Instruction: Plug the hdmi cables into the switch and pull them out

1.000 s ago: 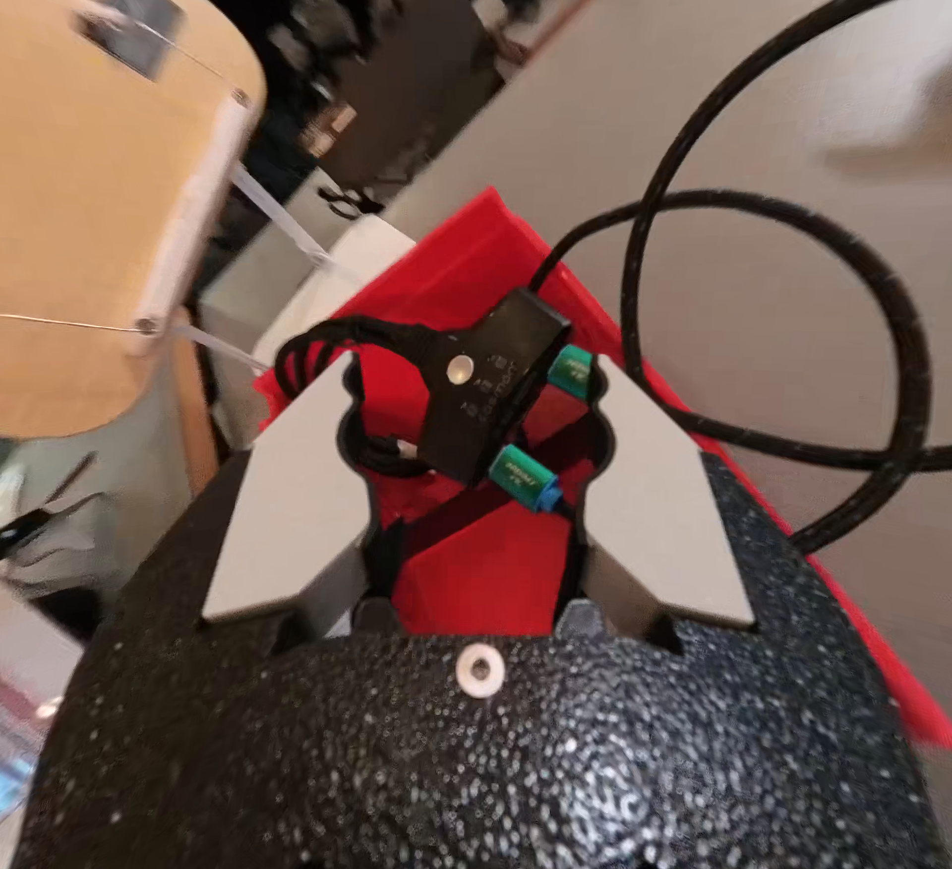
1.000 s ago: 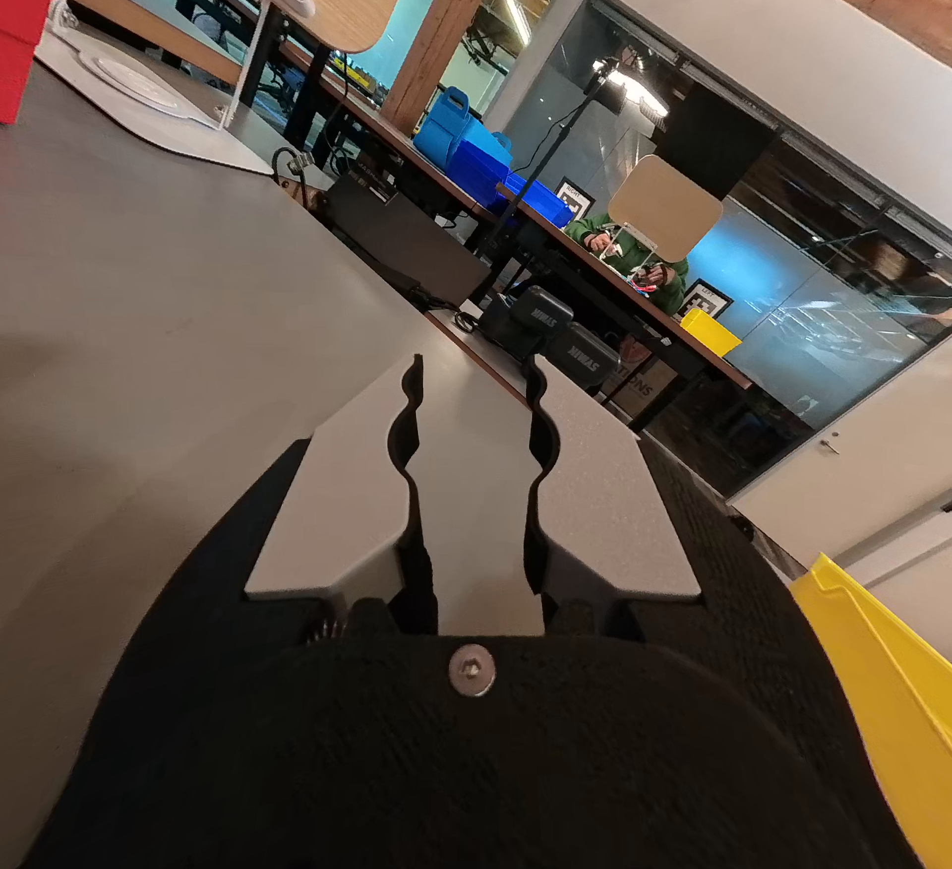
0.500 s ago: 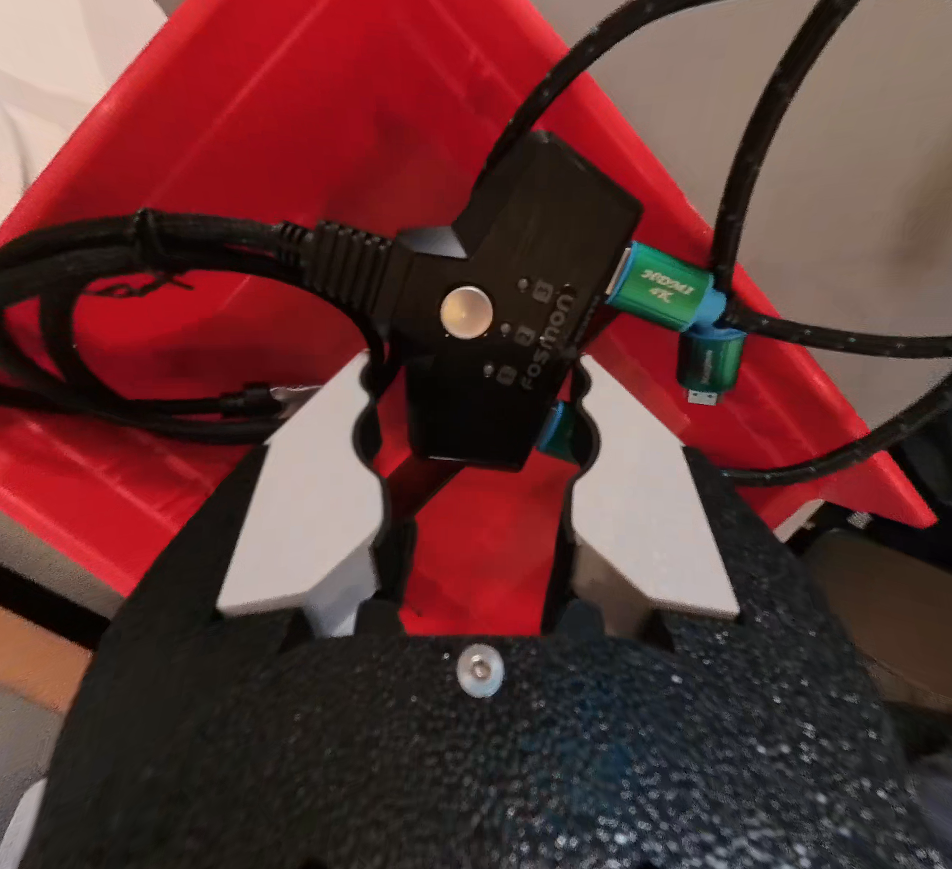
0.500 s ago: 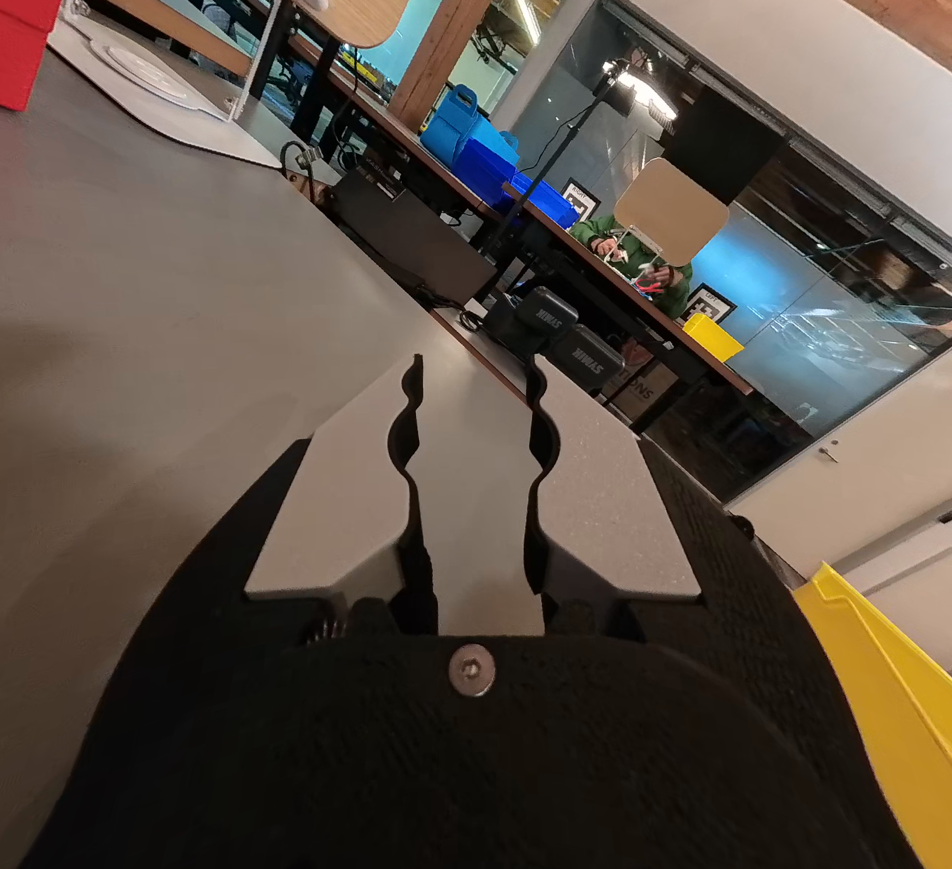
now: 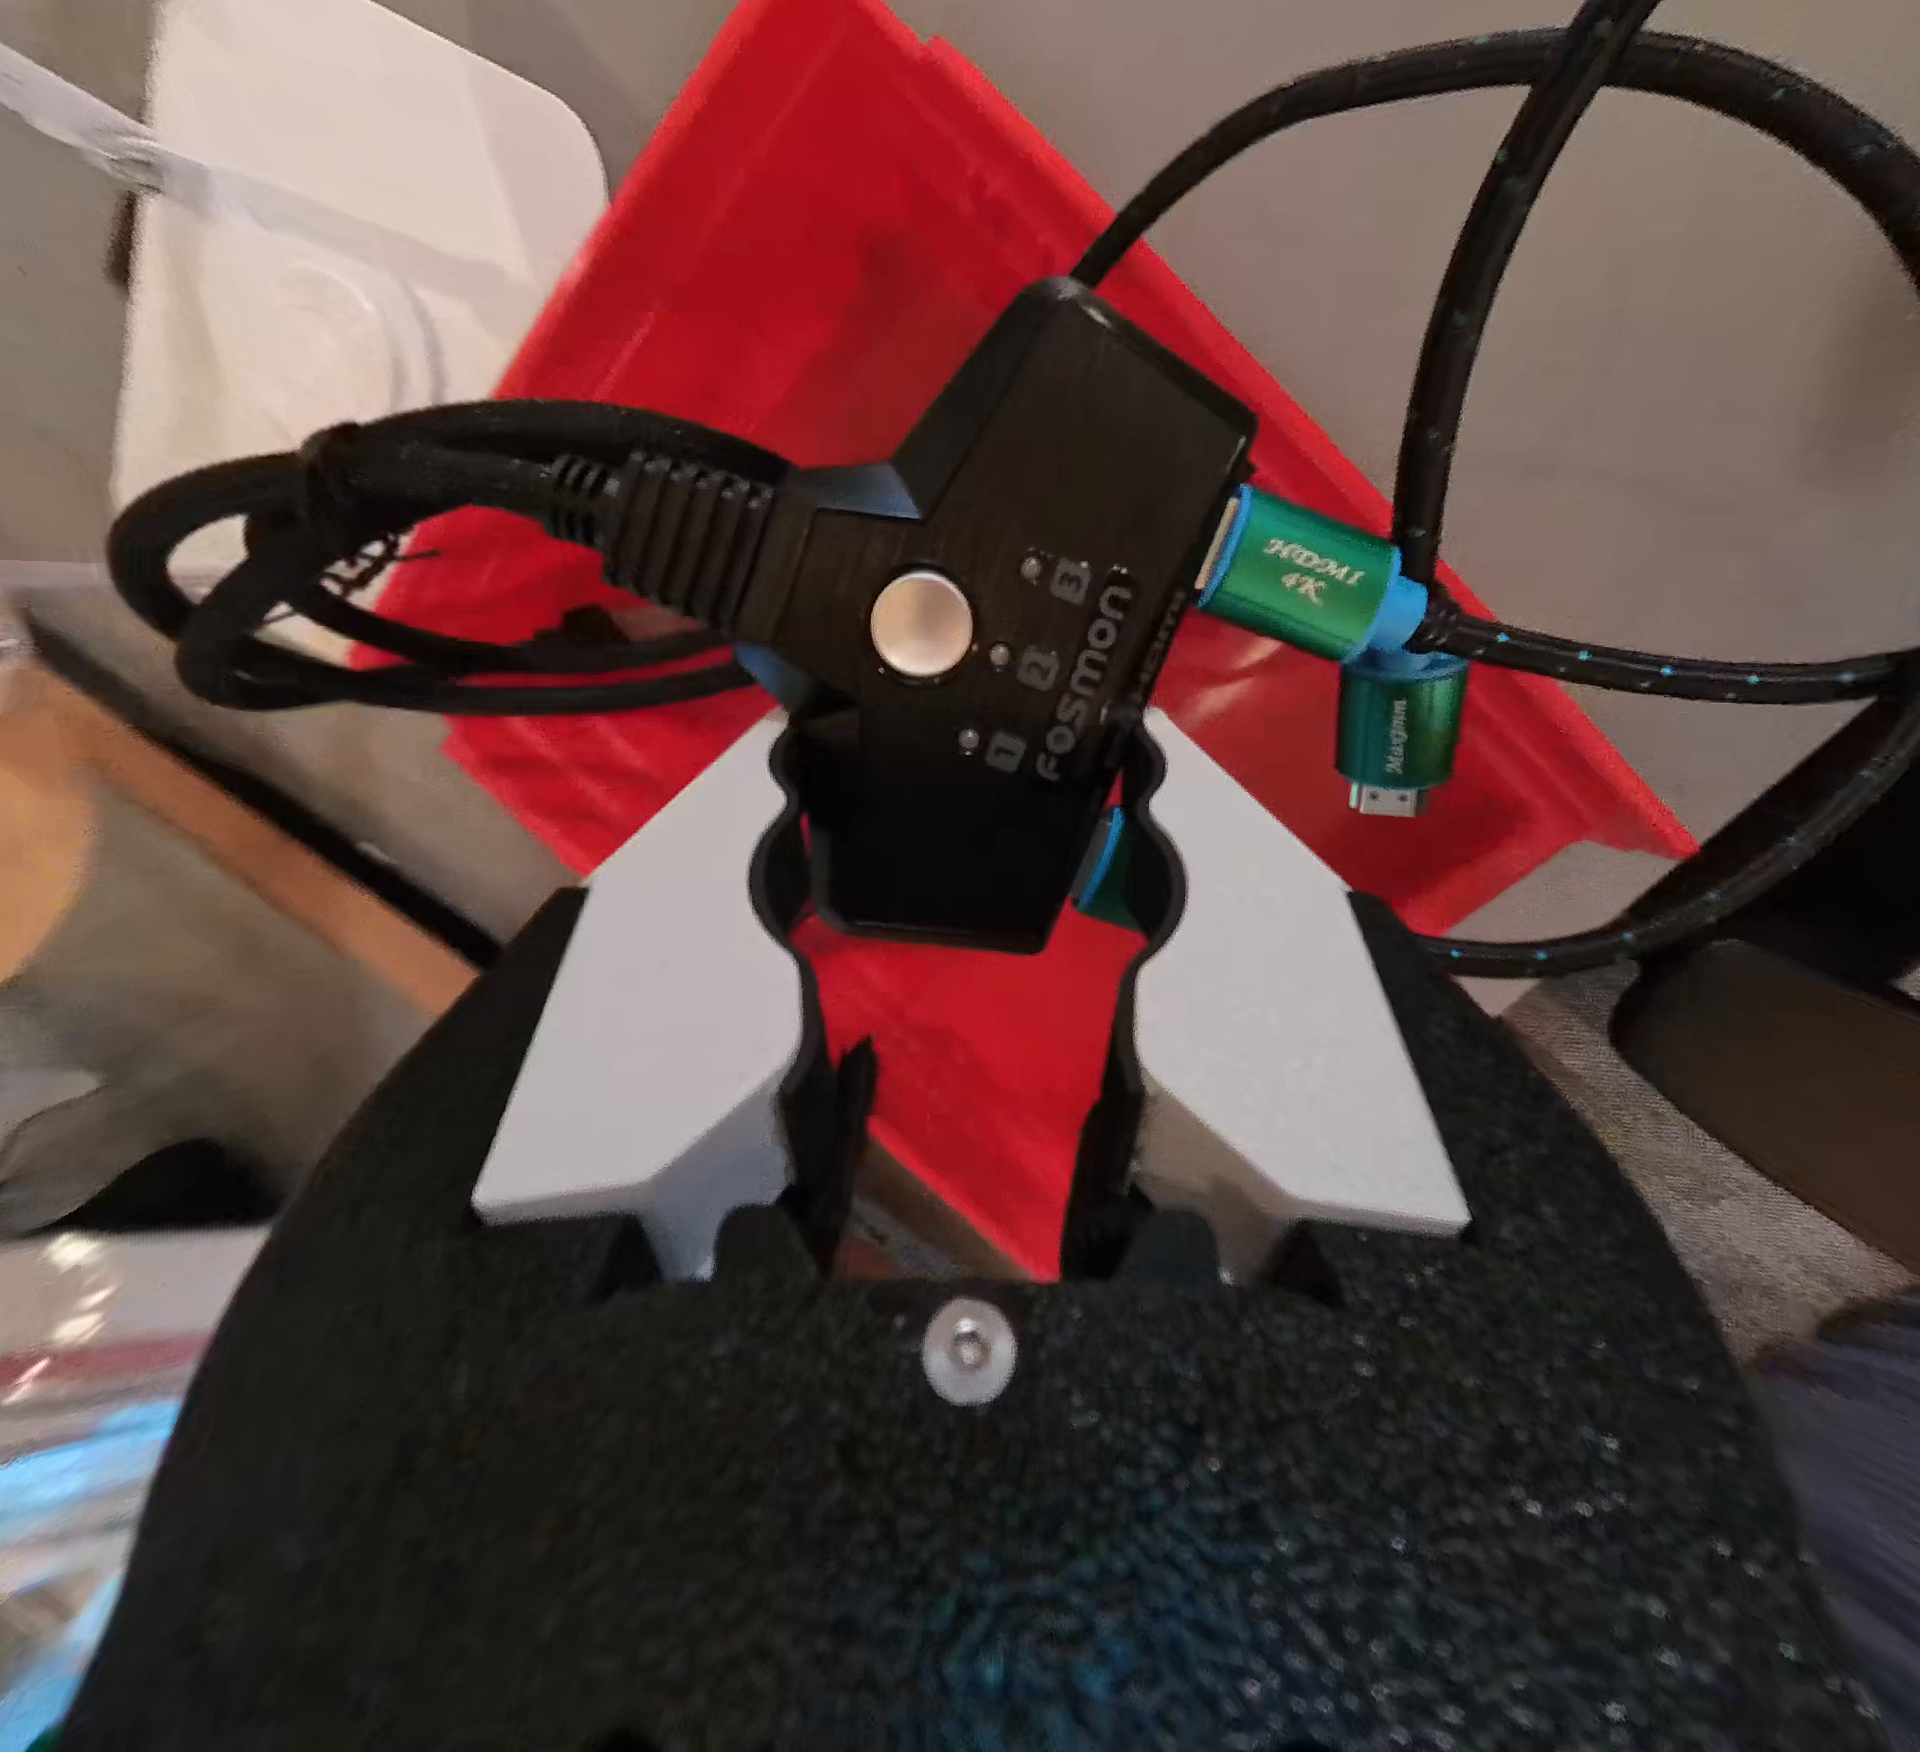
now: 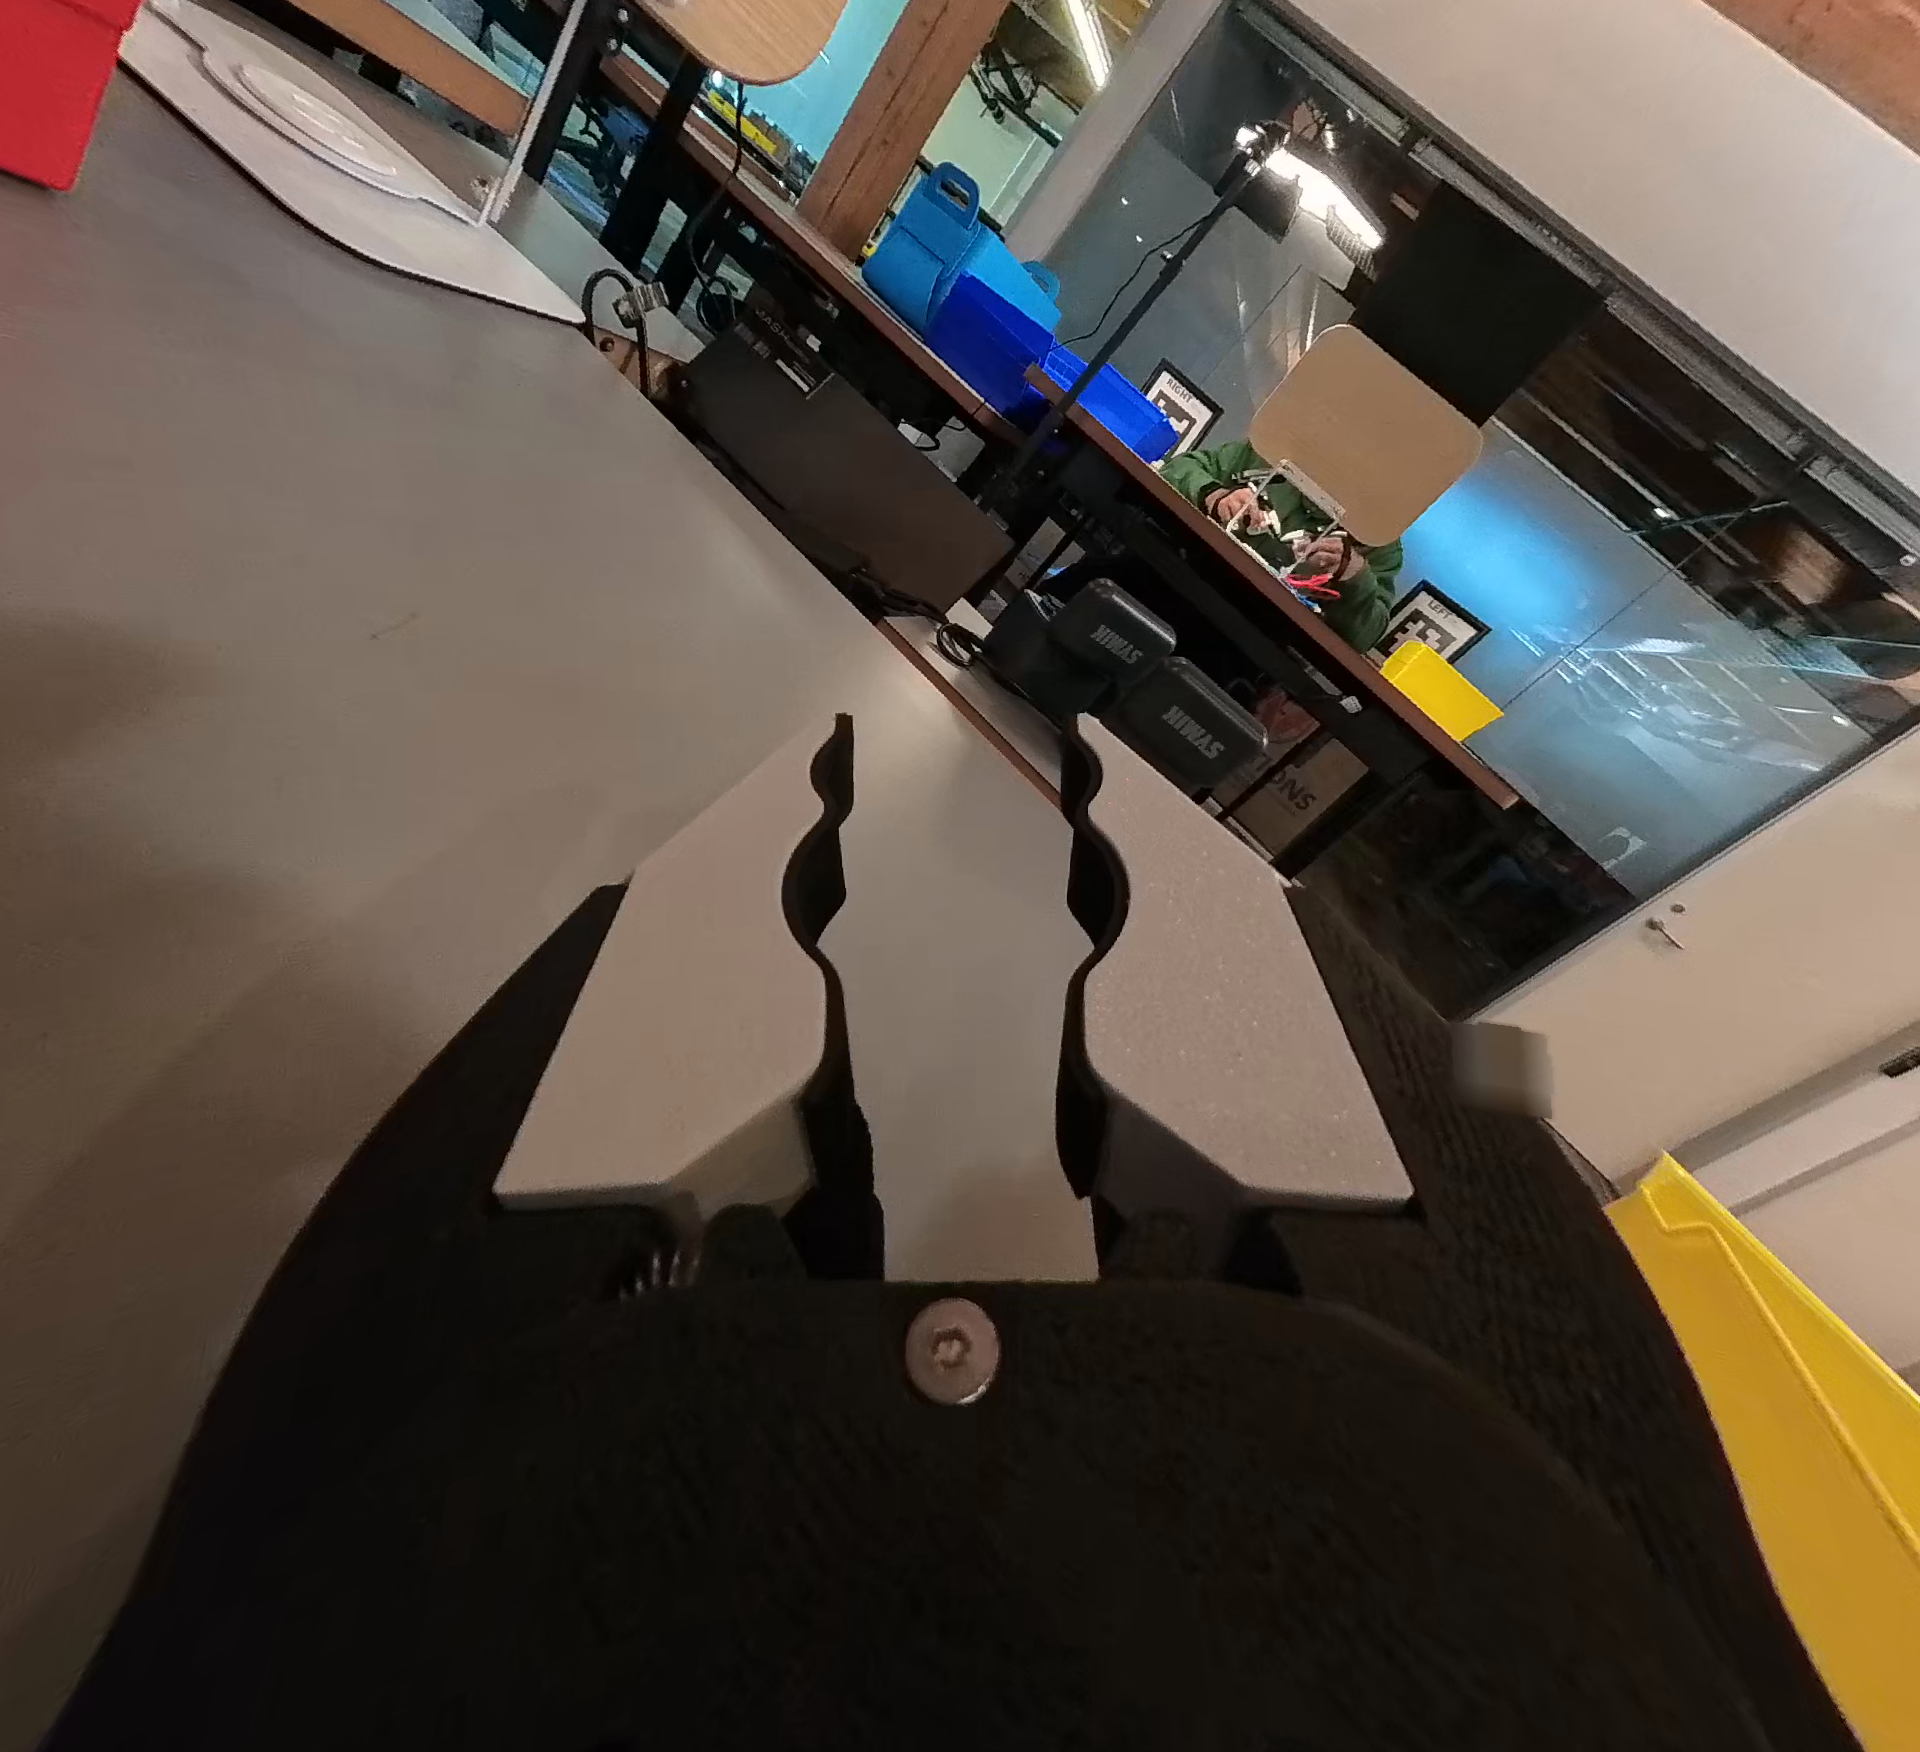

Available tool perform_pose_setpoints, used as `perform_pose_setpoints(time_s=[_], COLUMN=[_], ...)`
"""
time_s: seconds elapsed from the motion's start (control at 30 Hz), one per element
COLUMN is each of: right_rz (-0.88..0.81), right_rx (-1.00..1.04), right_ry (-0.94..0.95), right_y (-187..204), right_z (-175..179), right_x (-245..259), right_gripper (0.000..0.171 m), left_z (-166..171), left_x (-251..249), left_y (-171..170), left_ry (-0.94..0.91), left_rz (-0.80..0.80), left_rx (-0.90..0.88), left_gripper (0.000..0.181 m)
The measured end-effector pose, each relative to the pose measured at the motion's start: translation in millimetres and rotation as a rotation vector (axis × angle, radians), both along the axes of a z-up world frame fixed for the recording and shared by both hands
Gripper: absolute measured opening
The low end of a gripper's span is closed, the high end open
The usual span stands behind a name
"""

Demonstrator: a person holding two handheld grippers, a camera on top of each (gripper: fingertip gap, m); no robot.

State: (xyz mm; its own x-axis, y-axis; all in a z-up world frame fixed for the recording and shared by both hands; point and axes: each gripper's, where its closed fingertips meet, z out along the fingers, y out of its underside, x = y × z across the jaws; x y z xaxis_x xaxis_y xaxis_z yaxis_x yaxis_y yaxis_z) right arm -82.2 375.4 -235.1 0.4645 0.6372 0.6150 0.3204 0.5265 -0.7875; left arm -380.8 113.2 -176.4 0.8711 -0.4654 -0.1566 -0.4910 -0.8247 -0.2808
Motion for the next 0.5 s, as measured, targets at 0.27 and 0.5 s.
perform_pose_setpoints(time_s=[0.27,0.5], right_rz=[-0.001,-0.004], right_rx=[0.000,-0.004], right_ry=[-0.001,0.006], right_y=[0,2], right_z=[0,1], right_x=[0,0], right_gripper=[0.038,0.038], left_z=[118,199], left_x=[10,58], left_y=[5,44], left_ry=[0.222,0.318], left_rz=[-0.047,-0.207], left_rx=[0.132,0.271], left_gripper=[0.058,0.058])
